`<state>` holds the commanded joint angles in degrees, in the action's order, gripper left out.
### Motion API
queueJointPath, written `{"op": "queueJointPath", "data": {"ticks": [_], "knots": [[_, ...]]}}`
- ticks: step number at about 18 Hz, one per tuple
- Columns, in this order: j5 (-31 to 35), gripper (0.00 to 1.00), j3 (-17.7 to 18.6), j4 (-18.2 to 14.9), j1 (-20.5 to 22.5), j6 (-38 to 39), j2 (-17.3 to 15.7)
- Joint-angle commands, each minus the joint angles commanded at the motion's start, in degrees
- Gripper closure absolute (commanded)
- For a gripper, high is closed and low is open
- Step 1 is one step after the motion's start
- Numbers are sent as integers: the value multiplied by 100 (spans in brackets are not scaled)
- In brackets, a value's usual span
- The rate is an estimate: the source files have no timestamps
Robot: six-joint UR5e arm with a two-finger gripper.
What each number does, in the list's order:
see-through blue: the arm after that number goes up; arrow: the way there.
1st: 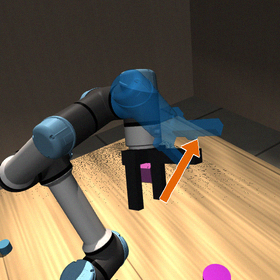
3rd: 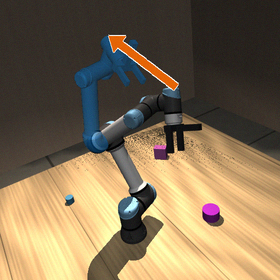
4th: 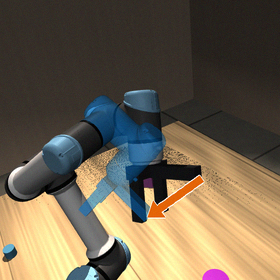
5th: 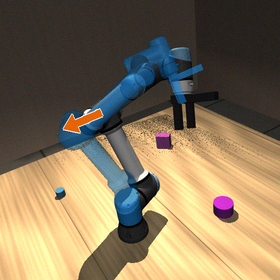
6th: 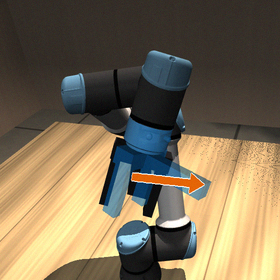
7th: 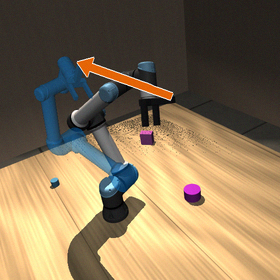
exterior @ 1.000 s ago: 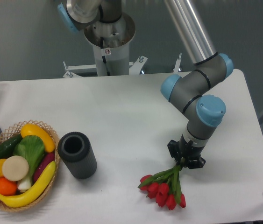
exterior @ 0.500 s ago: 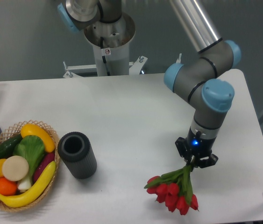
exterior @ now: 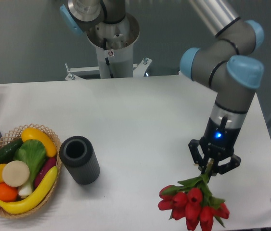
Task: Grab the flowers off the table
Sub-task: 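Lift the gripped tulip bundle up off the table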
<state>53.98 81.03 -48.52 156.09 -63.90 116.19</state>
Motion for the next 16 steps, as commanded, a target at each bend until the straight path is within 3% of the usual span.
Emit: {"op": "queueJointPath", "data": {"ticks": [6, 11, 16], "knots": [[-1177, 82, 88, 0, 448, 246, -263], [-2408, 81, 106, 9, 729, 334, -281], [-2506, 81, 114, 0, 782, 343, -281]]}}
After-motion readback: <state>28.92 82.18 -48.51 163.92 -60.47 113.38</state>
